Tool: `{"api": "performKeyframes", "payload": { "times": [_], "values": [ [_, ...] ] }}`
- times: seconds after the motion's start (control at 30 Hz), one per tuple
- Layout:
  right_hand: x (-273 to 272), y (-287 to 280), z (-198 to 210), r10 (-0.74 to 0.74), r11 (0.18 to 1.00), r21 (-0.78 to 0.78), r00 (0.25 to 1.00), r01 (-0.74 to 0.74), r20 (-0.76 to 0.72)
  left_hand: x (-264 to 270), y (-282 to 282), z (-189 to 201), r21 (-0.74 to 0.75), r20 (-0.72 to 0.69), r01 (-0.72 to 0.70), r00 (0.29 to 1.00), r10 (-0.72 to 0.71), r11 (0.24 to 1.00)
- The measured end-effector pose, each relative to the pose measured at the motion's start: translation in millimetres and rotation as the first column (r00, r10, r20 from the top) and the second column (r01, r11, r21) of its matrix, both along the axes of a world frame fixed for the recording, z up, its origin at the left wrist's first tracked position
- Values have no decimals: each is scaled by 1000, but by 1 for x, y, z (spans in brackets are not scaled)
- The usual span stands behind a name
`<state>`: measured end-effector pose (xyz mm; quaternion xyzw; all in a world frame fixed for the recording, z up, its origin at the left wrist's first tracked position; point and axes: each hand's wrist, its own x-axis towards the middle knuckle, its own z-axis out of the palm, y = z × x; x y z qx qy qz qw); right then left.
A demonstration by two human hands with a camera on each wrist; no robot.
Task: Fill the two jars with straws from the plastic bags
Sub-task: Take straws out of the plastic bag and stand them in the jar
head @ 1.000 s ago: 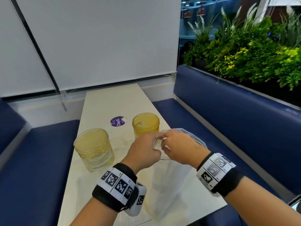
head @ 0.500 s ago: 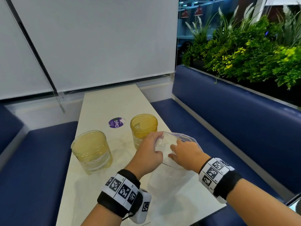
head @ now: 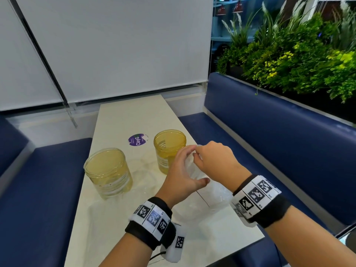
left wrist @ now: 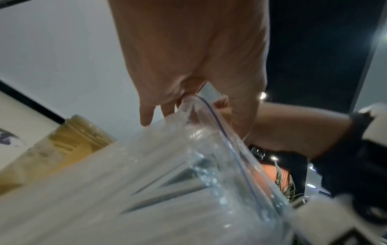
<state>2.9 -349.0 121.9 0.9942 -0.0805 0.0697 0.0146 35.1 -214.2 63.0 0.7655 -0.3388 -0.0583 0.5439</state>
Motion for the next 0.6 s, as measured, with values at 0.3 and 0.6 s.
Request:
{"api": "performKeyframes", "payload": {
  "times": [0.3,0.6],
  "values": [
    [-12,23,48,74,993,67,954,-97,291,-5,-24,-10,-136,47,-227,971,235,964],
    [-1,23,35,188,869,278,794,-408,579,-2,-30,-5,-245,-45,-301,953,300,921]
  ]
}}
